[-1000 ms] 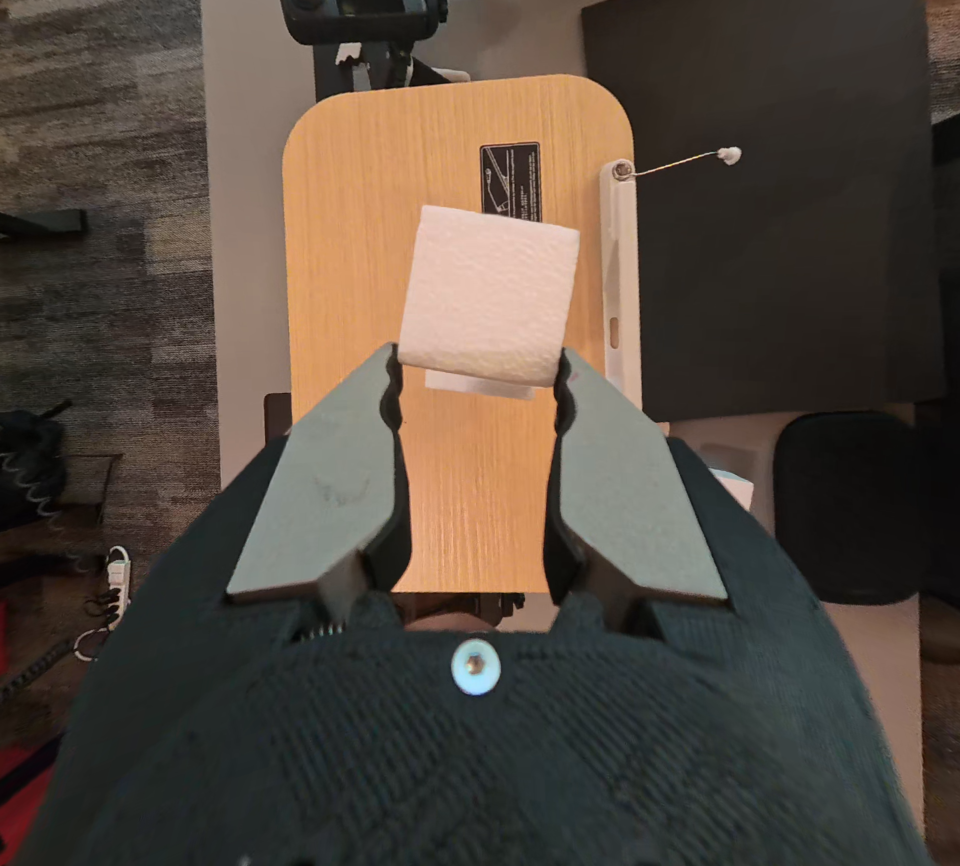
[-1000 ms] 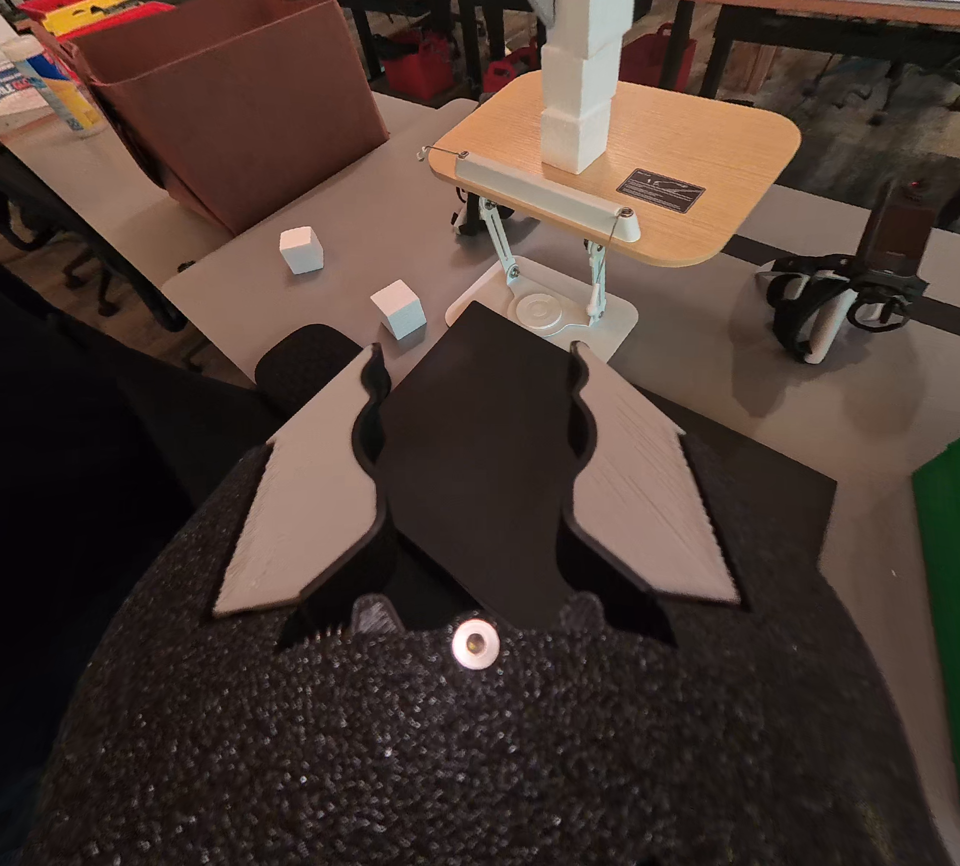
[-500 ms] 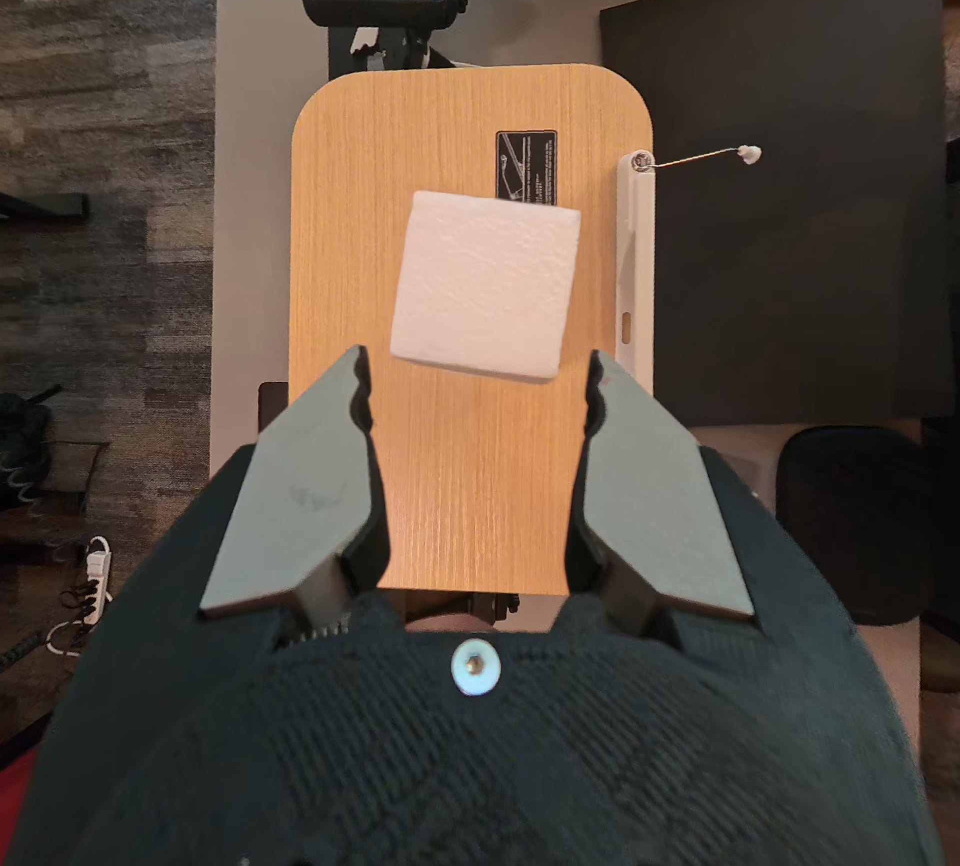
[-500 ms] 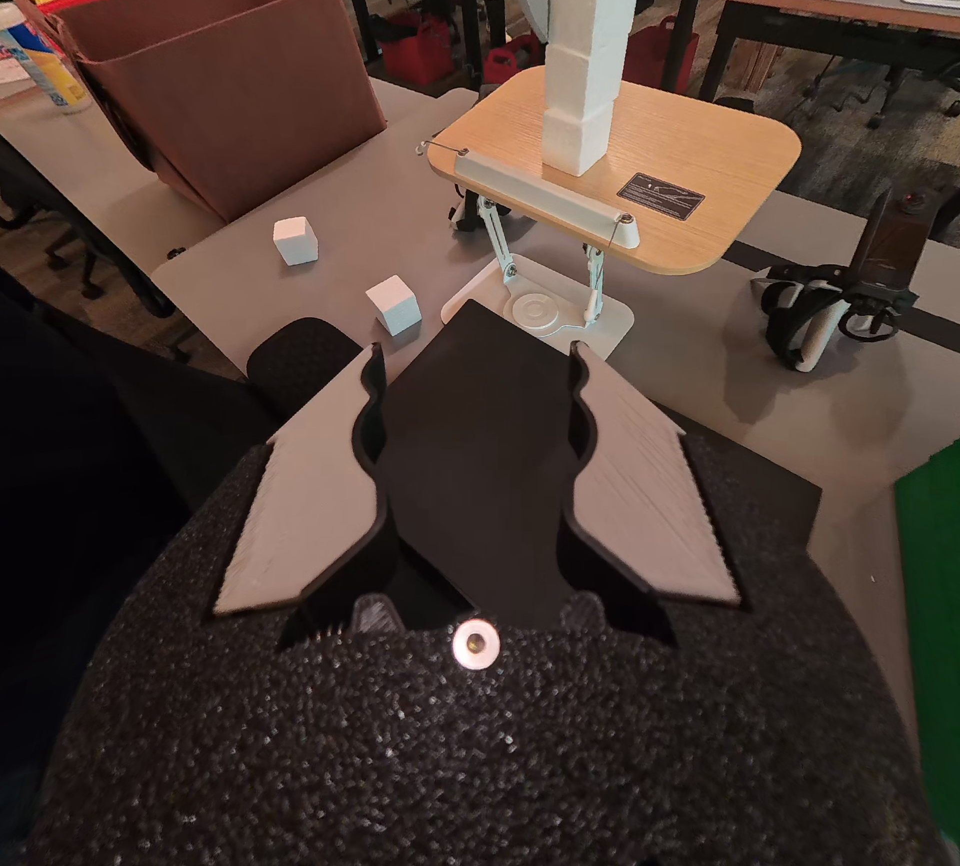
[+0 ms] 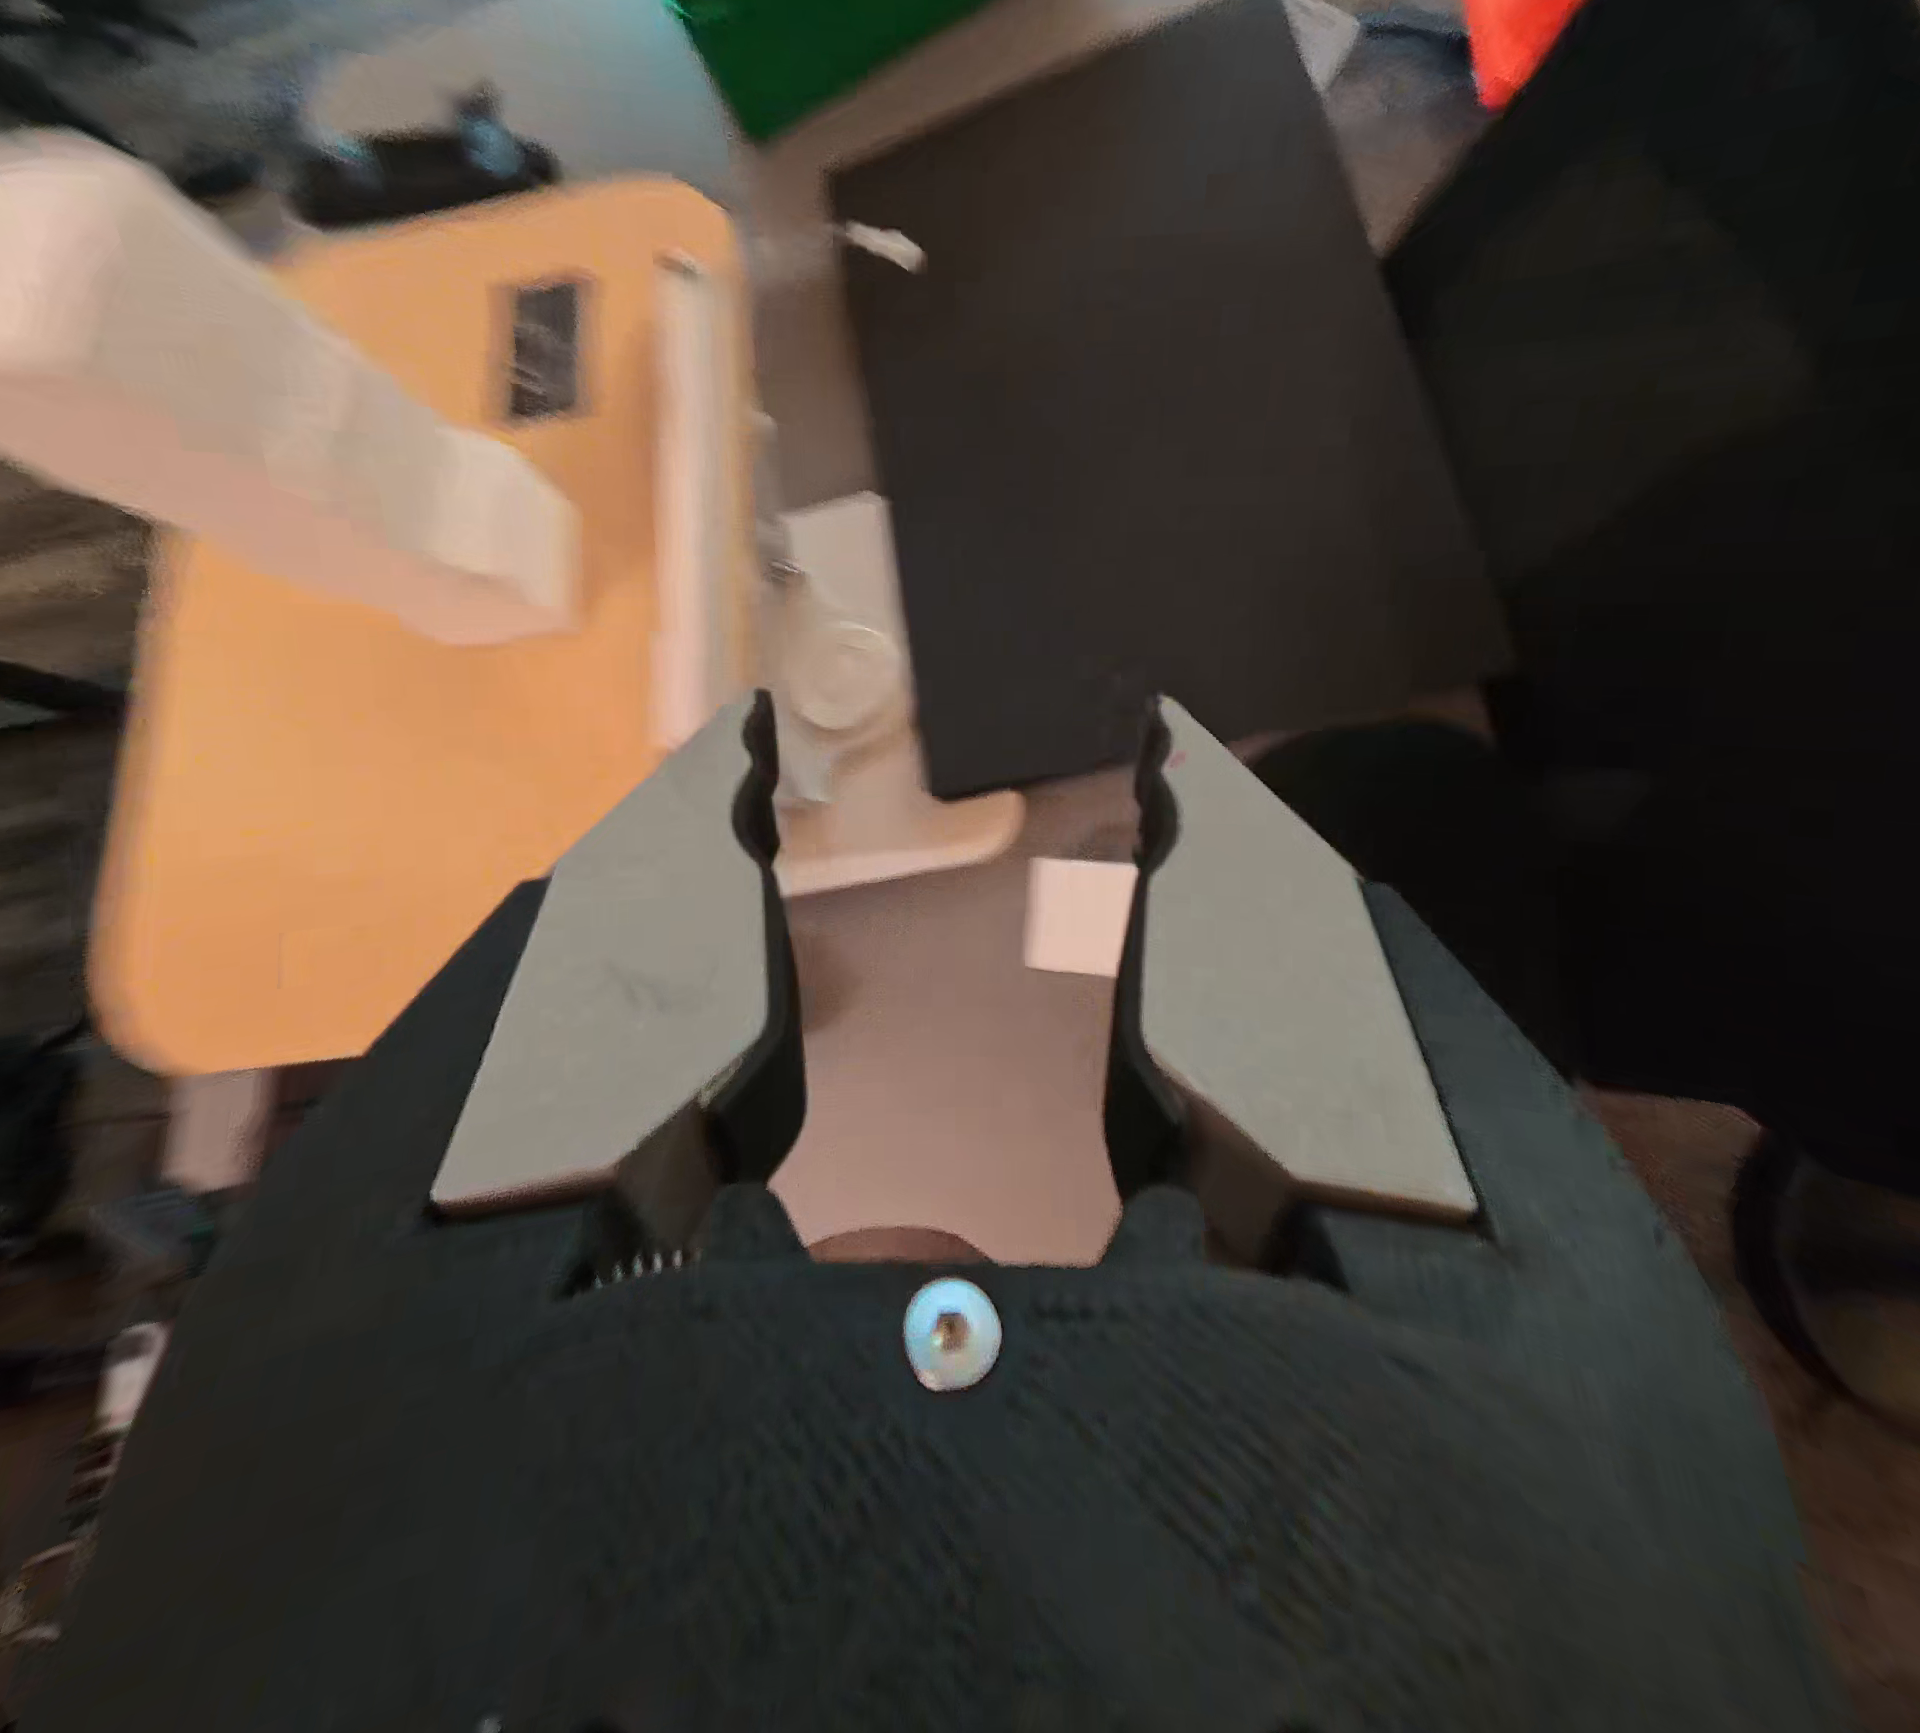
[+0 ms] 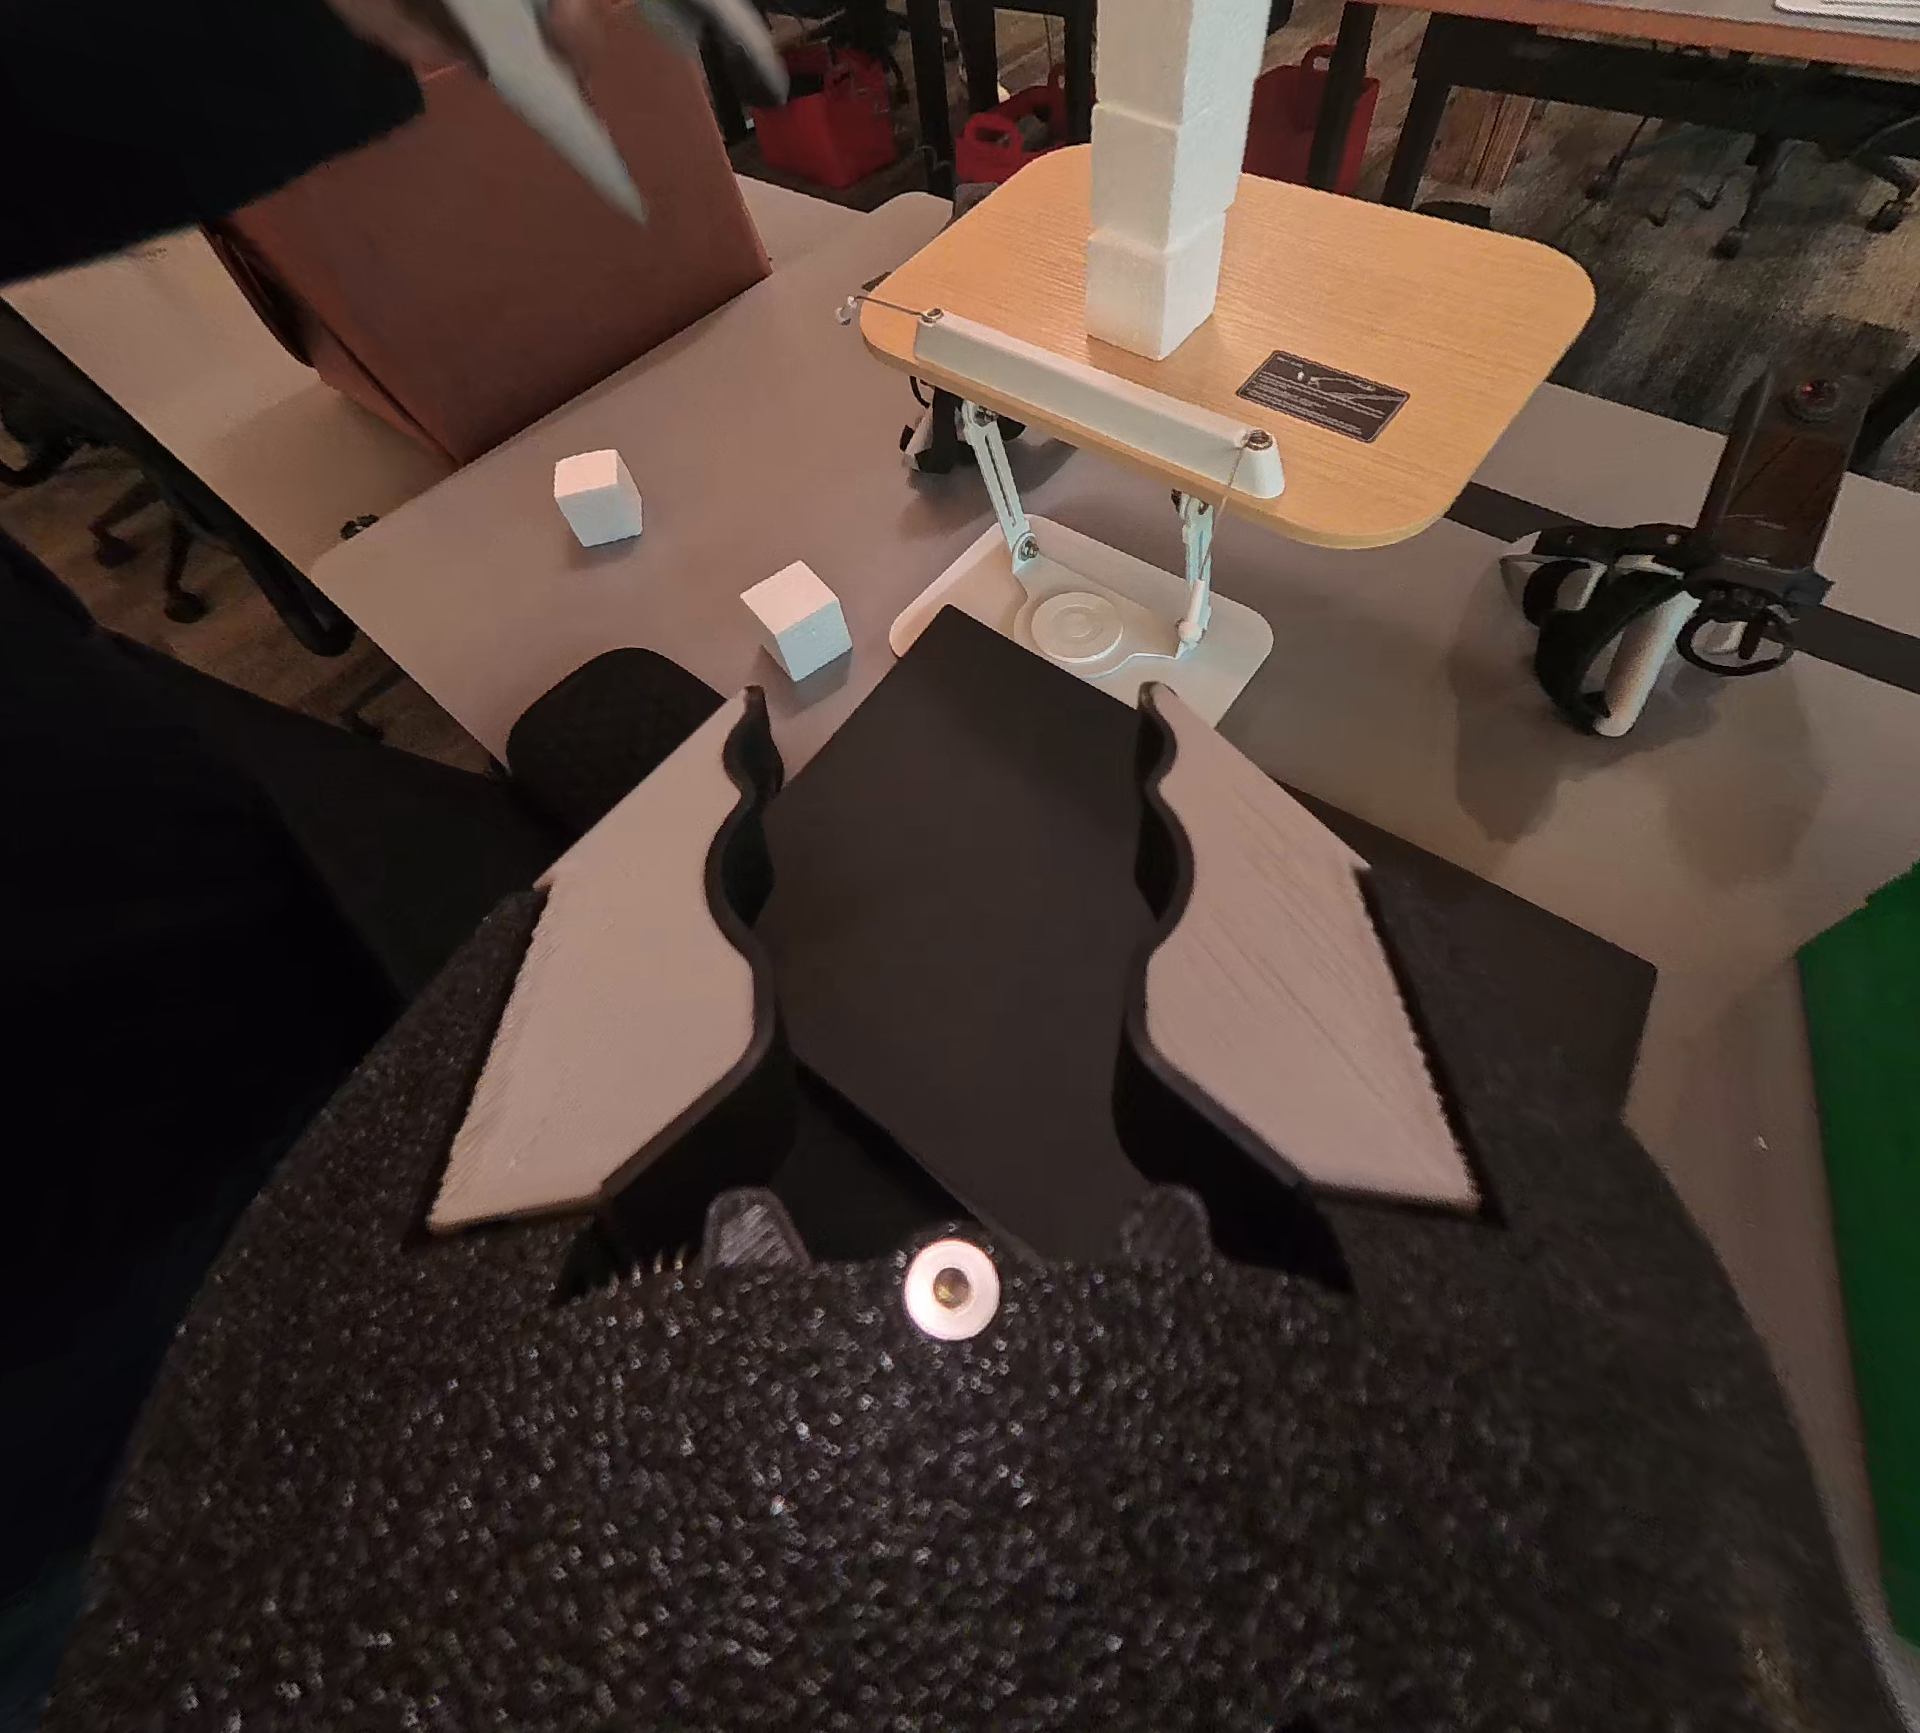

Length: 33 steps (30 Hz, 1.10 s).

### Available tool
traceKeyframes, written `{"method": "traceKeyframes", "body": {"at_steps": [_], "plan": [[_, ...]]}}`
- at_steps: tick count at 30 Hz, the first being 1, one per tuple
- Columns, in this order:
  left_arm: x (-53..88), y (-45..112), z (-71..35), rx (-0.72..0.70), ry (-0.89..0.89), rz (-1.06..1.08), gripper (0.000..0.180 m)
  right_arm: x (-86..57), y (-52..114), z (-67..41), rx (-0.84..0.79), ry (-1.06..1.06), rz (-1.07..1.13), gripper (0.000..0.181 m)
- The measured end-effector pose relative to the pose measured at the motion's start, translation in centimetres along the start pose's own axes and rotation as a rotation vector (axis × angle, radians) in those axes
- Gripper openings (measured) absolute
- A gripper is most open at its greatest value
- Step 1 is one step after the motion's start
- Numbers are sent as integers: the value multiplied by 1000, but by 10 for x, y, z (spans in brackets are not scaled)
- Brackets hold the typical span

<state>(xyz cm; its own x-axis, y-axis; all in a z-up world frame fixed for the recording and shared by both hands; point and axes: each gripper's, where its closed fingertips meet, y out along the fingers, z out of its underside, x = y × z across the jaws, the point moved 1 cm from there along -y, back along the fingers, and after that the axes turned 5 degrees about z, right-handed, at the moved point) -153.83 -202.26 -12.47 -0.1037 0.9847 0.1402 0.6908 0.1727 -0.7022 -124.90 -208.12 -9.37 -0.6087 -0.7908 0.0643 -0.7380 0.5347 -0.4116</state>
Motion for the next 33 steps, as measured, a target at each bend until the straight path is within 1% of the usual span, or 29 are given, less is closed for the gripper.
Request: {"method": "traceKeyframes", "body": {"at_steps": [3, 5, 6, 8, 10, 11, 12, 13, 14, 18, 20, 22, 24, 27, 31, 33], "plan": [[-49, 61, 58, 85, -95, 130, 69, 7, 7, -7, -3, -5, -23, 68], [-50, 95, 97, 165, -113, 86, 70, 14, 15, -11, 5, -21, -45, 69], [-45, 107, 114, 205, -114, 54, 75, 18, 19, -14, 7, -32, -57, 68], [-43, 126, 143, 301, -130, 63, 84, 28, 27, -20, 5, -48, -89, 68], [-44, 138, 166, 378, -124, 100, 85, 38, 34, -22, 16, -67, -109, 69], [-44, 143, 177, 412, -121, 117, 84, 42, 37, -22, 23, -78, -117, 69], [-45, 146, 187, 442, -128, 131, 78, 46, 40, -22, 27, -88, -123, 69], [-48, 148, 193, 459, -147, 163, 63, 49, 42, -22, 29, -96, -129, 69], [-52, 150, 196, 460, -171, 198, 56, 53, 43, -22, 32, -101, -135, 69], [-53, 135, 177, 438, -232, 242, 56, 57, 40, -17, 39, -100, -136, 68], [-49, 109, 148, 399, -209, 238, 56, 55, 35, -14, 36, -89, -127, 69], [-35, 74, 112, 357, -140, 184, 56, 52, 30, -10, 29, -74, -117, 68], [-12, 35, 65, 283, -86, 112, 57, 48, 27, -6, 18, -54, -109, 68], [42, -14, -5, 200, -93, -9, 57, 42, 29, 0, -4, -9, -110, 66], [127, -44, -74, 205, -97, -152, 57, 31, 47, 12, 8, 28, -87, 66], [161, -42, -96, 232, -87, -172, 57, 30, 58, 18, 25, 33, -81, 66]]}}
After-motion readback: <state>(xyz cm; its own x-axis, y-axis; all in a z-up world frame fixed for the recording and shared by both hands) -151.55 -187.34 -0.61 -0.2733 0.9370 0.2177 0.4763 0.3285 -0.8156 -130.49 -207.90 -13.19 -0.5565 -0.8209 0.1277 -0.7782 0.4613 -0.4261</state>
